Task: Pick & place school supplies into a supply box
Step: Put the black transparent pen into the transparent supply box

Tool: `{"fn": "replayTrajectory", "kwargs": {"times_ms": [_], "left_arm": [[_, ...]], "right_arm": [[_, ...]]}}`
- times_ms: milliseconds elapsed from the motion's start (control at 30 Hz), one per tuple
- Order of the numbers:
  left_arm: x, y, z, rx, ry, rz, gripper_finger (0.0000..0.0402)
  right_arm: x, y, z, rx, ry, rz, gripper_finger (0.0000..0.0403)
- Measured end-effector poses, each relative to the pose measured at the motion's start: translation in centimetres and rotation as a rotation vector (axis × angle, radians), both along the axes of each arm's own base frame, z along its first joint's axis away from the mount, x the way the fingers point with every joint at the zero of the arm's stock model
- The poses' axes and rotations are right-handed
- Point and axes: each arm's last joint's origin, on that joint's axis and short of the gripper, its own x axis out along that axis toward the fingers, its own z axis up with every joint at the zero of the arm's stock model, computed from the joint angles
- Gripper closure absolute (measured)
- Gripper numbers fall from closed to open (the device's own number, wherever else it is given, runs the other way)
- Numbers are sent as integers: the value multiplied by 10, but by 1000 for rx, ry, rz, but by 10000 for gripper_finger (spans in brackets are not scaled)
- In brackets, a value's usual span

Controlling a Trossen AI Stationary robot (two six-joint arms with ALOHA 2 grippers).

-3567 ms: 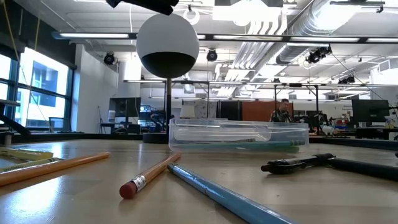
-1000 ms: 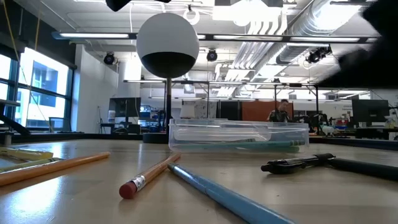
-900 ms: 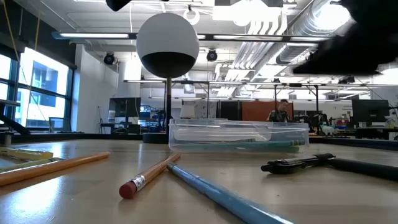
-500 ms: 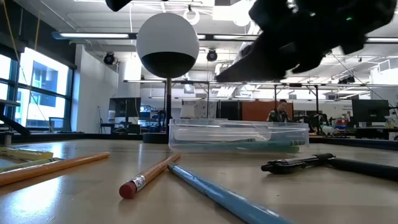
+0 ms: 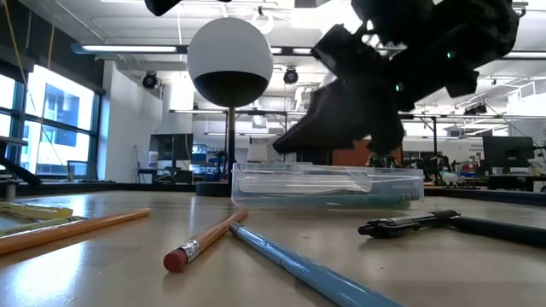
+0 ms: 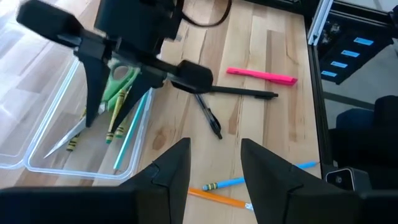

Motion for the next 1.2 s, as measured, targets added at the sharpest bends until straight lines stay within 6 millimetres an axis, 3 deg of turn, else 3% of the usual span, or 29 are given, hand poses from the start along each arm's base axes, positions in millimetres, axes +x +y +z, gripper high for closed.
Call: {"fn": "replayTrajectory", "kwargs": {"times_ms": [100, 233, 467, 600, 700, 833, 1033, 1200], "left_arm": [[0, 0, 0, 0, 0, 0, 229], [0, 0, 0, 0, 0, -1, 229], [0, 0, 0, -1, 0, -1, 229], [0, 0, 0, -1, 1, -1, 229], [0, 0, 0, -1, 1, -2, 229], [0, 0, 0, -2, 1, -3, 229], [0, 0, 0, -2, 1, -3, 229], [0, 0, 0, -2, 1, -3, 229]], "right_arm": [[-4, 3, 18, -10, -50, 19, 302], [-20, 11, 61, 7, -128, 60, 301], [-87, 17, 131, 91, -117, 118, 308], [-123, 16, 150, 239, -83, 114, 308], [-143, 18, 146, 290, -59, 134, 309], [-160, 23, 126, 322, -65, 191, 308], [-176, 27, 84, 395, -92, 242, 308], [-181, 27, 75, 436, -164, 267, 308]]}}
